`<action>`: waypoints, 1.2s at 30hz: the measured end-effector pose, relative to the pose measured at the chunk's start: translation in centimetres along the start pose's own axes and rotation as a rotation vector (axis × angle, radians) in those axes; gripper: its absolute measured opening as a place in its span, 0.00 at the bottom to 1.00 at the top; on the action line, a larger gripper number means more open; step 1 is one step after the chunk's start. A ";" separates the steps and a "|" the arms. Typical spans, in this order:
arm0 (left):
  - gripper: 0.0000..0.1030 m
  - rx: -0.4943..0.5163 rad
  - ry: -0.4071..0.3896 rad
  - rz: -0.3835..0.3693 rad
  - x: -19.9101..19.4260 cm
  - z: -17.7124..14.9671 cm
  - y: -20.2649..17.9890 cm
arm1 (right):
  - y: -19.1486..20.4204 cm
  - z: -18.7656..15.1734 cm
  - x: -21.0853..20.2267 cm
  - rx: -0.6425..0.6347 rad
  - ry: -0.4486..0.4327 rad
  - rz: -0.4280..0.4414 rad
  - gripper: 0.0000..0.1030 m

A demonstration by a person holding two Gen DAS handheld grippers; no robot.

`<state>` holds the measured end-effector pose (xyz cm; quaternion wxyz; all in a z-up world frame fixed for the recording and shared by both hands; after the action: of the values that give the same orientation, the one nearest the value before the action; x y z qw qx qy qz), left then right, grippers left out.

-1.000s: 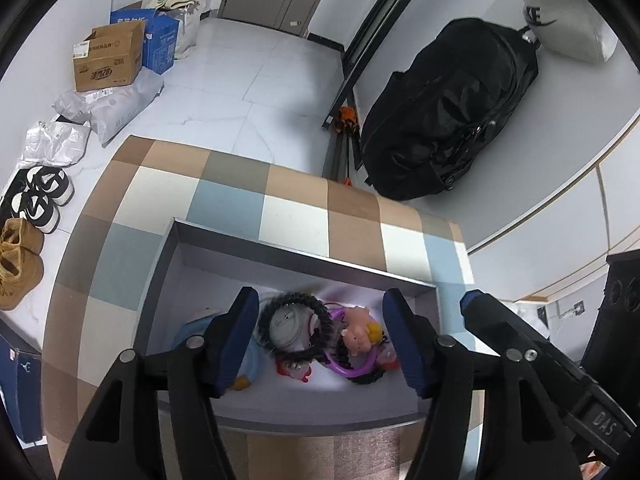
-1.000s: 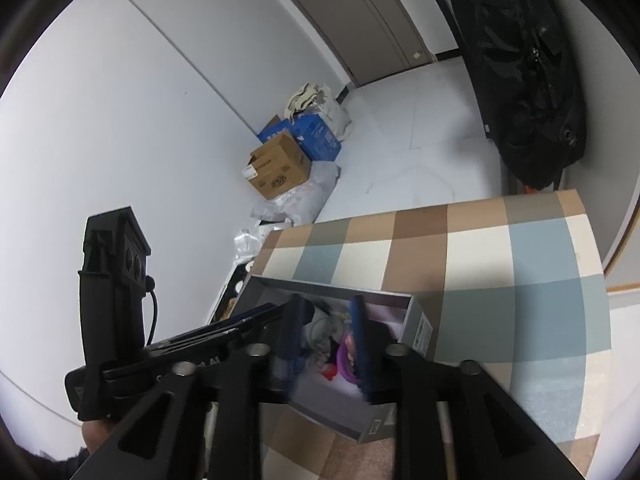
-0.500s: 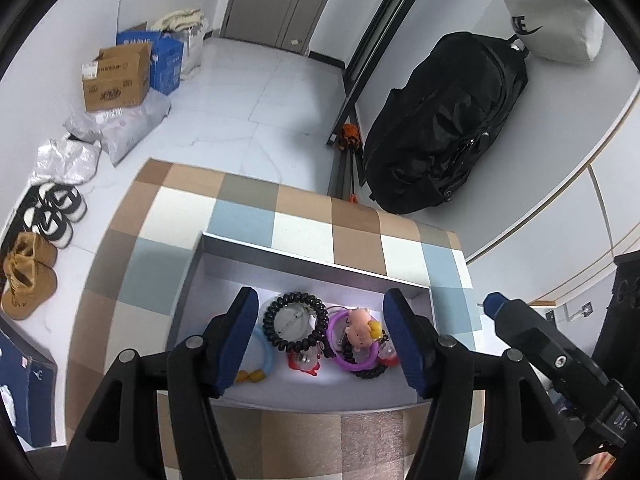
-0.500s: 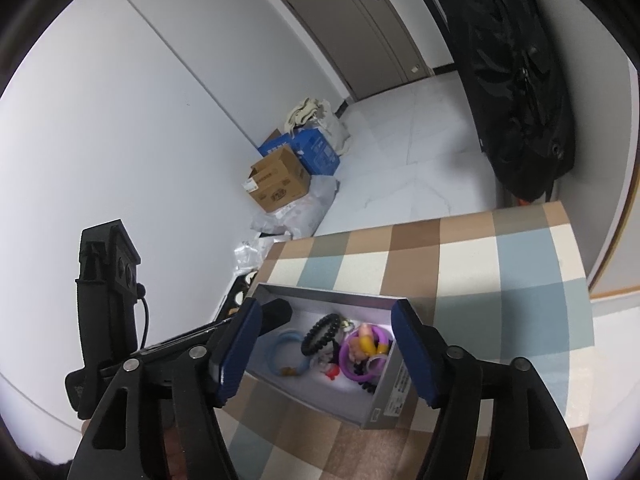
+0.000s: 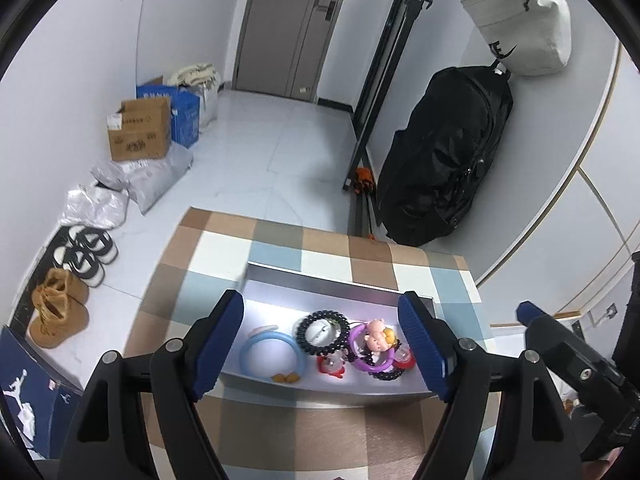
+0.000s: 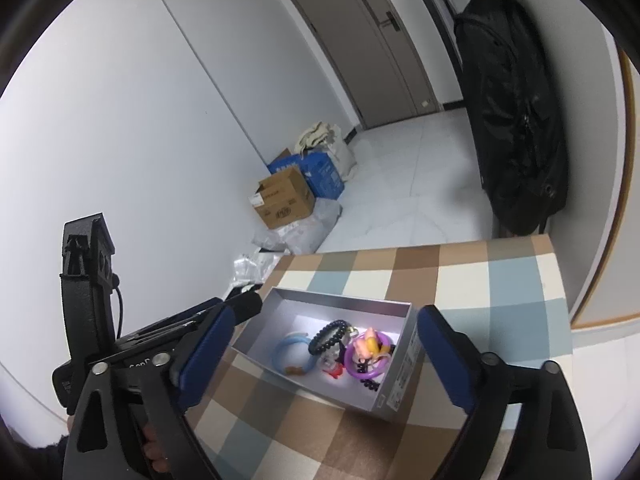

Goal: Organize jewelry

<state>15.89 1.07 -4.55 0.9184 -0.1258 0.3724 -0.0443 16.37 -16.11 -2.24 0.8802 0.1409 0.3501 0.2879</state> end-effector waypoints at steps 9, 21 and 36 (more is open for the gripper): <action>0.83 0.079 -0.074 0.043 -2.0 -0.8 -0.4 | 1.0 -0.8 -1.5 -0.053 -0.052 -0.024 1.00; 0.83 0.066 -0.097 0.066 -2.7 -1.0 0.0 | 1.1 -1.7 -1.7 -0.079 -0.044 -0.049 1.00; 0.83 0.056 -0.089 0.069 -2.6 -1.1 -0.1 | 0.9 -1.7 -1.9 -0.077 -0.040 -0.051 1.00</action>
<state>13.26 1.18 -3.54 0.9383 -0.0890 0.3338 -0.0175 13.71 -16.50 -2.06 0.8988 0.1038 0.3248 0.2756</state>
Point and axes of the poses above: each gripper's, at about its wrist camera, not at the fingertips, and x roughly the way its jaws point, y to its left, z to its top, the point moved 8 cm from there along x, roughly the way its jaws point, and after that the axes turned 1 degree about -z, right-handed, at the moved point
